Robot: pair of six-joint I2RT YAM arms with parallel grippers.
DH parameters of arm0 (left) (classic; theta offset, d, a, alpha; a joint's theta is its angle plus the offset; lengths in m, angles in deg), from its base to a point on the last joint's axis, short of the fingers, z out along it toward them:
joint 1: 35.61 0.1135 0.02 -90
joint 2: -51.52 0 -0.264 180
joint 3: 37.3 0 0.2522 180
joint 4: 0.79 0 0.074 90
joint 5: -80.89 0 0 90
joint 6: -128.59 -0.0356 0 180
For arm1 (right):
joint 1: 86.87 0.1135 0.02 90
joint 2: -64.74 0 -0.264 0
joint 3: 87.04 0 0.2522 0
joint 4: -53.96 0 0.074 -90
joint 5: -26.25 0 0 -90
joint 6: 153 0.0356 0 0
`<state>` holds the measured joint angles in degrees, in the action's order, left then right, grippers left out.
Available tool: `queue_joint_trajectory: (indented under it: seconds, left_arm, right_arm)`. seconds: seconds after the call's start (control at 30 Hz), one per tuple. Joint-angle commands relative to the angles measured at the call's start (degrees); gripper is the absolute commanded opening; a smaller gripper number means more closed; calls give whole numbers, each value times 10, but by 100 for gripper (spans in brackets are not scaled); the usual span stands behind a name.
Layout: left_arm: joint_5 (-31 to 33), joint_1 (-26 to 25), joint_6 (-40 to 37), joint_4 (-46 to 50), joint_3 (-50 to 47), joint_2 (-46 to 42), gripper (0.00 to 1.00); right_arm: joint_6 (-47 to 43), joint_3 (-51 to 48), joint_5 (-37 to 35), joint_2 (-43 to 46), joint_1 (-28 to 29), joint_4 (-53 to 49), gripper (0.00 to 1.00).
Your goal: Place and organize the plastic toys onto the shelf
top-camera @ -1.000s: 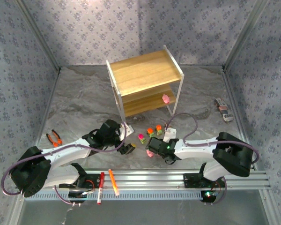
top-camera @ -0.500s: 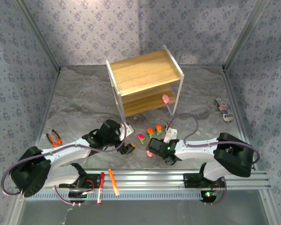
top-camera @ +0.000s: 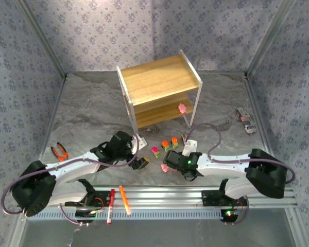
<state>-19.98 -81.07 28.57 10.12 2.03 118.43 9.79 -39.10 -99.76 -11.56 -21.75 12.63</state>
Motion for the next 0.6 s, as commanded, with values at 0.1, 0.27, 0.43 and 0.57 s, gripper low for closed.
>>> queue_joint_trajectory:
  seconds: [0.1, 0.27, 0.43, 0.57]
  left_arm:
    - [6, -2, -8, -8, 11, 4, 100]
    - [6, -2, -8, -8, 11, 5, 100]
    - [6, -2, -8, -8, 12, 4, 100]
    - [6, -2, -8, -8, 12, 4, 100]
  right_arm:
    - [-39, 29, -22, 42, -4, -55, 31]
    - [-82, 68, -19, 53, -10, -80, 31]
    - [-143, 125, -12, 56, -21, -101, 31]
    - [-199, 170, 0, 57, -36, -109, 31]
